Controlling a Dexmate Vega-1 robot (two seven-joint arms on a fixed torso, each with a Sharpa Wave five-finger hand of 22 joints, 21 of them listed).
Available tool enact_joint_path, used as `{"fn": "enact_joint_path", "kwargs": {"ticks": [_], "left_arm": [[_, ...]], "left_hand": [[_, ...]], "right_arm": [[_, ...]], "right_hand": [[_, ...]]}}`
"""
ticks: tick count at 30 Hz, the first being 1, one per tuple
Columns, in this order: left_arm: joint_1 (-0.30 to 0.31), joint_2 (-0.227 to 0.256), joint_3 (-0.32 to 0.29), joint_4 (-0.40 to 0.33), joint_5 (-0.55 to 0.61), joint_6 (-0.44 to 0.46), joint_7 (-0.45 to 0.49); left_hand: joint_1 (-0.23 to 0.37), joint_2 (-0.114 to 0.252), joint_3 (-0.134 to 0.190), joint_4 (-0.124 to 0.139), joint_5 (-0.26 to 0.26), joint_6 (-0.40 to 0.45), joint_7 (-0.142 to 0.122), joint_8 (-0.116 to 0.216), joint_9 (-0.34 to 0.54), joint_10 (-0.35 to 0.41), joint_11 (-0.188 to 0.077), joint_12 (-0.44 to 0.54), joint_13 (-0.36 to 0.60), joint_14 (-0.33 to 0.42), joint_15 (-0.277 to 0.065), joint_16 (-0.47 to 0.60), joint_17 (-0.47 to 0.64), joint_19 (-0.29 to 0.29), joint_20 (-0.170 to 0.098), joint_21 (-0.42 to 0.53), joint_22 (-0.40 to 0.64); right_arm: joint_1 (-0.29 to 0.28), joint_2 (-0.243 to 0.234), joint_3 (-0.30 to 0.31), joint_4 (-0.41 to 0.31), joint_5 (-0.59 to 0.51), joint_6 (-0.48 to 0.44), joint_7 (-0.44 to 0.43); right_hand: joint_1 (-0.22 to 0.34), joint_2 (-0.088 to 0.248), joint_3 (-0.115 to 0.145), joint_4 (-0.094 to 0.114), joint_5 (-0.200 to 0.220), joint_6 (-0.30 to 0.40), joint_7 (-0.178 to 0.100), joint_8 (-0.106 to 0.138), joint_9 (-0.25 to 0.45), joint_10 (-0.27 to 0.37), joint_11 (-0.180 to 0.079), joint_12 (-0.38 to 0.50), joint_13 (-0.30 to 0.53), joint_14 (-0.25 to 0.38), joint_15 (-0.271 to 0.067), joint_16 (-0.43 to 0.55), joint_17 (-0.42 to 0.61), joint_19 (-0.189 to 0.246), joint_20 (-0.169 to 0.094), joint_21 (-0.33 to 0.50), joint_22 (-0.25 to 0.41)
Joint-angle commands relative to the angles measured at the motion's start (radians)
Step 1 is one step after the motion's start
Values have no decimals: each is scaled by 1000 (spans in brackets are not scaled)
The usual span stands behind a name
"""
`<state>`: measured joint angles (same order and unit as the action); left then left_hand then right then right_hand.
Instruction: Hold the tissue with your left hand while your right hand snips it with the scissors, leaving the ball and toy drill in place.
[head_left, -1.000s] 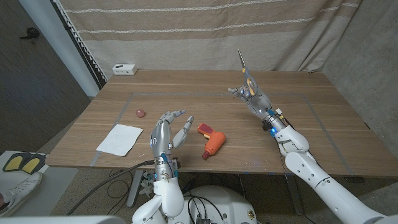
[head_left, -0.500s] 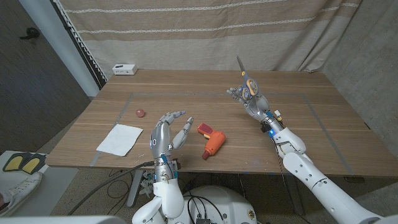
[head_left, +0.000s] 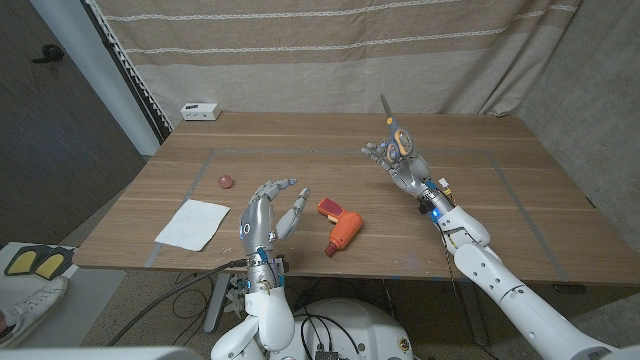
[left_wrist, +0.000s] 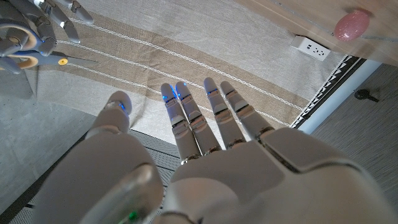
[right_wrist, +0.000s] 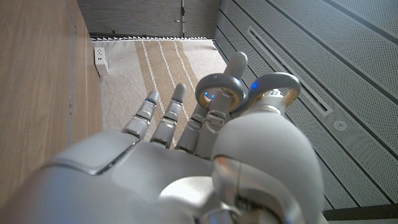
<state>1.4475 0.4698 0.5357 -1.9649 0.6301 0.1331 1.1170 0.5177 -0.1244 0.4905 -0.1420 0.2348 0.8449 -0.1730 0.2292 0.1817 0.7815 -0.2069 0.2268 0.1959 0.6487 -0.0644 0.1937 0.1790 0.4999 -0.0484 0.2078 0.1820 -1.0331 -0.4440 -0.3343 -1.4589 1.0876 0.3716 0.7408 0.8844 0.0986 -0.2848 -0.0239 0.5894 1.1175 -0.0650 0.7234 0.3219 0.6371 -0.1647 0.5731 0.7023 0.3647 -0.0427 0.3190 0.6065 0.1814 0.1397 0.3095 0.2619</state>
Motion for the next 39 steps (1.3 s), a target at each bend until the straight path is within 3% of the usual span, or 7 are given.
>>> {"fn": "enact_joint_path", "kwargs": {"ticks": [1,7,13,24,26,31,39], "left_arm": [[3,1,-1,-1,-2,0,0],[7,-1,0,-4,3,3,0],[6,-1,1,-4,7,4,0],[7,2,3,-9,7,7,0],[8,4,3,-11,8,8,0],[10,2,2,-11,10,5,0],[13,-3,-1,-9,16,0,0]], "left_hand": [[10,-6,7,-3,0,6,-2,-3,3,12,2,-2,0,9,-156,-3,3,5,-86,-2,1],[10,-6,7,-3,0,5,-2,-5,3,11,2,-3,0,10,-156,-3,3,5,-85,-2,1],[10,-6,8,-3,0,5,-1,-6,3,11,2,-4,0,10,-156,-3,3,5,-85,-2,1],[10,-7,8,-3,-1,9,-3,-6,3,13,2,-4,0,10,-156,-3,3,5,-85,-2,1],[10,-7,8,-3,-1,10,-3,-6,3,14,2,-4,0,10,-156,-3,3,5,-85,-2,1],[10,-7,9,-3,-1,9,-2,-7,3,14,2,-4,0,10,-156,-3,3,5,-85,-2,1],[10,-7,9,-3,-1,13,-3,-7,3,16,2,-4,0,10,-156,-3,3,5,-85,-2,1]], "right_arm": [[41,-25,-21,41,-35,-20,95],[59,-34,-34,56,-52,-20,136],[69,-33,-43,66,-57,-17,162],[63,-35,-39,58,-54,-13,166],[57,-38,-36,44,-55,-19,145],[54,-38,-36,39,-49,-23,141],[49,-41,-32,29,-42,-27,138]], "right_hand": [[-15,-9,-10,-1,-4,-24,-3,-9,-11,-36,13,-30,-26,-41,-108,-23,-5,-25,14,-11,-3],[-8,-15,-12,-5,-3,-67,1,-27,-23,-54,20,-60,-53,-83,-78,-47,-18,-45,26,-20,-10],[-18,-17,-18,-2,-5,-159,-8,-84,-53,-86,31,-104,-86,-112,-60,-65,-39,-62,30,-30,-20],[-35,-24,-26,4,-8,-155,-7,-95,-67,-111,42,-130,-103,-135,-42,-78,-56,-68,34,-35,-26],[-37,-25,-27,5,-9,-149,-5,-95,-70,-99,41,-129,-107,-127,-44,-76,-59,-66,34,-35,-27],[-49,-17,-22,9,-19,-73,-10,-73,-77,123,4,-87,-153,-13,-87,-43,-101,-36,31,-31,-41],[-48,-13,-19,8,-24,-70,-5,-61,-61,131,3,-100,-168,3,-97,-40,-111,-26,30,-28,-44]]}}
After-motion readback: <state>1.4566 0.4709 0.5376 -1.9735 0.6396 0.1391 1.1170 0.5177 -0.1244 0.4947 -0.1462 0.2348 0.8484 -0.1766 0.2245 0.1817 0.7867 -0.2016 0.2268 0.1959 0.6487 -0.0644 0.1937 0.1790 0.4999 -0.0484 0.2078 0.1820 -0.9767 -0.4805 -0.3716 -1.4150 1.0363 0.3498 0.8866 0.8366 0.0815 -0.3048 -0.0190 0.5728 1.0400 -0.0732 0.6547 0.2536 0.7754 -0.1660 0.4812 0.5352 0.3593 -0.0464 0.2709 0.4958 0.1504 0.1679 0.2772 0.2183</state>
